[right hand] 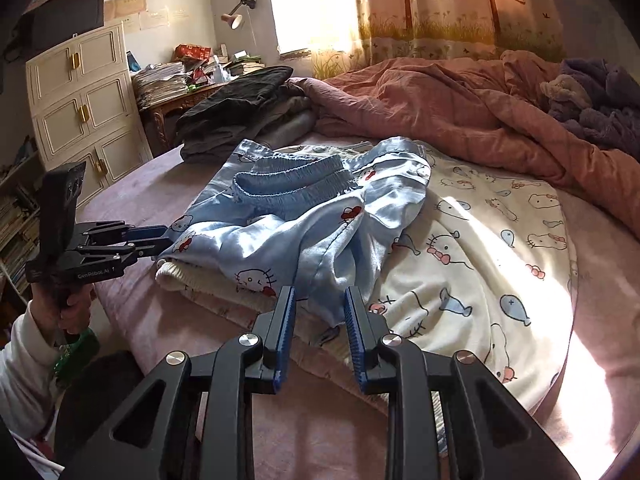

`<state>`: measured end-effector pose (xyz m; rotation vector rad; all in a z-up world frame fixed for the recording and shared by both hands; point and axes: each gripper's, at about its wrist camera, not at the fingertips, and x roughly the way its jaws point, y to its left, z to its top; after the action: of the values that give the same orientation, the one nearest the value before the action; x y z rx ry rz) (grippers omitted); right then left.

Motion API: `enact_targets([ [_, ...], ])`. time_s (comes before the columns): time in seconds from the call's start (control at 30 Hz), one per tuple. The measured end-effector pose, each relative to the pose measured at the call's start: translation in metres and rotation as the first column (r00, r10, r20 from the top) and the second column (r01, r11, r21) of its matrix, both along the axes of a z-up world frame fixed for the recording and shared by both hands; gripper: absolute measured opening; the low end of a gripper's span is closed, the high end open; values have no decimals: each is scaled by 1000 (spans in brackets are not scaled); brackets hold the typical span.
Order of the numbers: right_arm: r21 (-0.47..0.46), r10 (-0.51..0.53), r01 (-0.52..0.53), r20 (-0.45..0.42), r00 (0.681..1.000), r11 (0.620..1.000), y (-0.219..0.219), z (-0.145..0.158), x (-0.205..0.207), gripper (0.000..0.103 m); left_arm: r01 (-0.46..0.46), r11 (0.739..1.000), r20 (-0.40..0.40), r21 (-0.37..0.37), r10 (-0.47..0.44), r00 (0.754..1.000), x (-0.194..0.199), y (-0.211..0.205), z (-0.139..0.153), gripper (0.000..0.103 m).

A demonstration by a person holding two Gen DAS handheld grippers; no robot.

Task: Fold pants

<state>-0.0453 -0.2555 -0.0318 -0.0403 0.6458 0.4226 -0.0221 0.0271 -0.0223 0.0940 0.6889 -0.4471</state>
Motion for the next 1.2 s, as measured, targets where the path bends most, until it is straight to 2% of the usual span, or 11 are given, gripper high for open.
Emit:
enact_targets([
  [0.07,-12,-20,20,3,1000,1000,2,-3,1,23,-12,1000,2,14,12,1000,-1,-2,1,8],
  [0.13,-43,-43,43,-6,999,998,5,-6,5,4,-40,999,12,33,40,999,-2,-1,2,1],
  [0.33,-134,-124,137,97,987,982,8,4,-4,3,-114,991,92,70,108,990,-16,7,12,1],
  [0.43,-127,-156,174,141,978,976,2,17,-11,3,-109,993,105,54,103,989,-22,12,21,1],
  [0.53,-125,-159,176,137,978,976,-2,20,-12,3,-103,993,107,59,96,990,-27,13,20,1],
  [0.7,-133,-137,146,77,988,980,-3,-1,-17,3,-80,995,89,61,74,993,-42,15,6,1],
  [0.9,-153,-114,131,113,987,980,-8,-10,-37,3,-50,997,97,60,44,994,-55,18,-5,2],
  [1.0,-141,-131,145,106,986,979,-15,-10,-39,3,-59,995,109,76,50,993,-58,16,-7,6],
  [1.07,-100,-134,144,101,986,985,-21,-5,-40,3,-51,997,125,57,44,991,-60,17,-1,12],
  [1.2,-36,-143,149,143,979,988,-19,15,-39,4,-38,998,167,-48,46,985,-59,15,28,13],
])
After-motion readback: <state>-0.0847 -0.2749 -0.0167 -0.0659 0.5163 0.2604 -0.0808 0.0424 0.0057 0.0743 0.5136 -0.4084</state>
